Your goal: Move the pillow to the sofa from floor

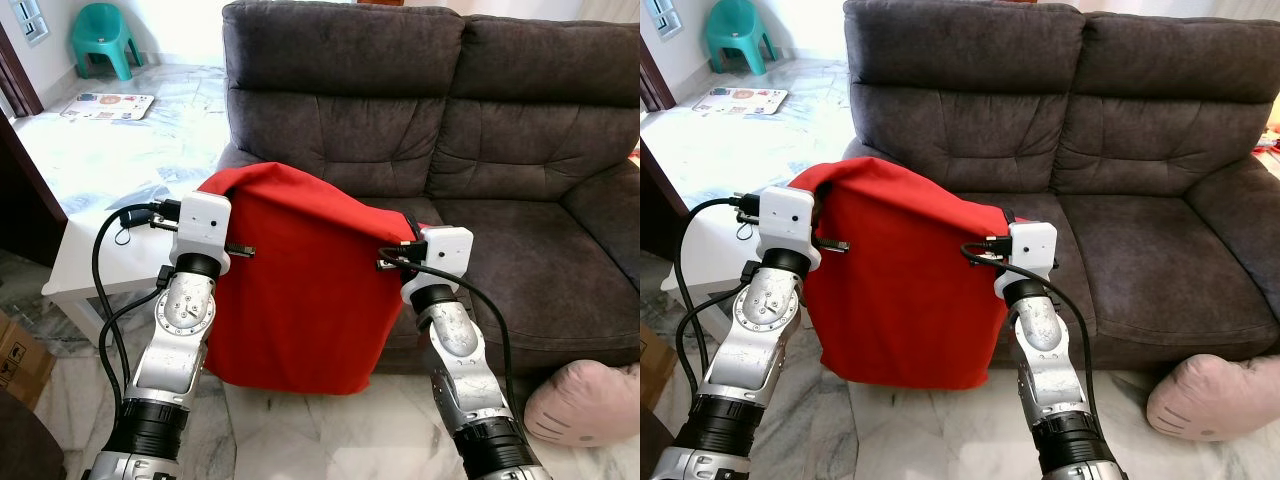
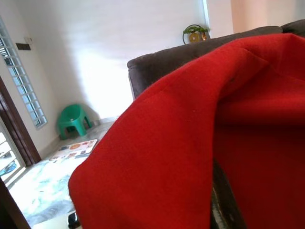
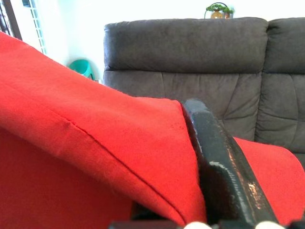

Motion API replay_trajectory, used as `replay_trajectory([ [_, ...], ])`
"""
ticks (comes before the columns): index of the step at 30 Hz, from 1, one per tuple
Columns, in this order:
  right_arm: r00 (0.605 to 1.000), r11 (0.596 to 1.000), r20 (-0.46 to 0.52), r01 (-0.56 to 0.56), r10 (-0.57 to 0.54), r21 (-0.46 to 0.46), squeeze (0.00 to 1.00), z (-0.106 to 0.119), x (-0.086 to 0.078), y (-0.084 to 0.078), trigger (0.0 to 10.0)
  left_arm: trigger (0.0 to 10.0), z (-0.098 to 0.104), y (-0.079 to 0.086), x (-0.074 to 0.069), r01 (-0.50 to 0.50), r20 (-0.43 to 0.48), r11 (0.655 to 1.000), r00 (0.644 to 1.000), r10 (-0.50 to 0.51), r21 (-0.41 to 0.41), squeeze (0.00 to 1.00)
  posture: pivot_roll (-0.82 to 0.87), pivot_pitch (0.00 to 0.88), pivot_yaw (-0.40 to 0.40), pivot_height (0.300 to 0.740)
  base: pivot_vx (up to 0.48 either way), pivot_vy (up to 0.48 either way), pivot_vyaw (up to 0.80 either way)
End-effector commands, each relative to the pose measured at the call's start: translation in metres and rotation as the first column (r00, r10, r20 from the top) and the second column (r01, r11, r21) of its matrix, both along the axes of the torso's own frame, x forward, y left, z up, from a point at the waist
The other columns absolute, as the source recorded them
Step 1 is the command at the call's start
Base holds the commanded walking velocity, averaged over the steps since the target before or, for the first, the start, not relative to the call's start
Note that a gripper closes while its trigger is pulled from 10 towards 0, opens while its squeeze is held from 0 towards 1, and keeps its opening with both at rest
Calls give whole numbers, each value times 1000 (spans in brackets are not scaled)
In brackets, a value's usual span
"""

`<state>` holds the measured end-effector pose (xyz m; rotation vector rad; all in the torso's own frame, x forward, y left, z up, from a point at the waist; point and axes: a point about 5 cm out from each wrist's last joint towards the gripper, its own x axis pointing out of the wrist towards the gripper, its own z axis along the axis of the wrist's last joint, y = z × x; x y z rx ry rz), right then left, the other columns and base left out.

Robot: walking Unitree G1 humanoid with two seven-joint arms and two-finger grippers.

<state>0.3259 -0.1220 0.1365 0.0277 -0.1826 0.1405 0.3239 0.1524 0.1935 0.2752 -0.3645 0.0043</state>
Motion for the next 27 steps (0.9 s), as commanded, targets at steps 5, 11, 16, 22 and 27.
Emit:
replay_trajectory([
  [5,992,999,123,36,-38,19,0,30,3,-9,10000,10000,25,13,-2,-56,110,998,992,57,-12,0,82,0,-74,740,0,0,113],
  [11,990,999,140,31,-35,36,0,36,3,-9,10000,10000,29,14,-2,-57,125,998,990,58,-14,0,83,0,-75,740,84,0,0],
  [16,987,999,156,26,-29,20,0,41,3,-8,10000,10000,34,12,-2,-51,144,999,988,52,-13,0,80,0,-75,740,280,0,0],
  [22,987,1000,159,25,-27,16,0,42,3,-7,10000,10000,37,12,-2,-51,155,999,987,52,-6,0,82,0,-75,740,304,0,0],
  [27,985,1000,170,22,-23,13,0,44,3,-6,10000,10000,42,11,-2,-53,172,999,984,52,0,0,82,0,-75,740,314,0,499],
])
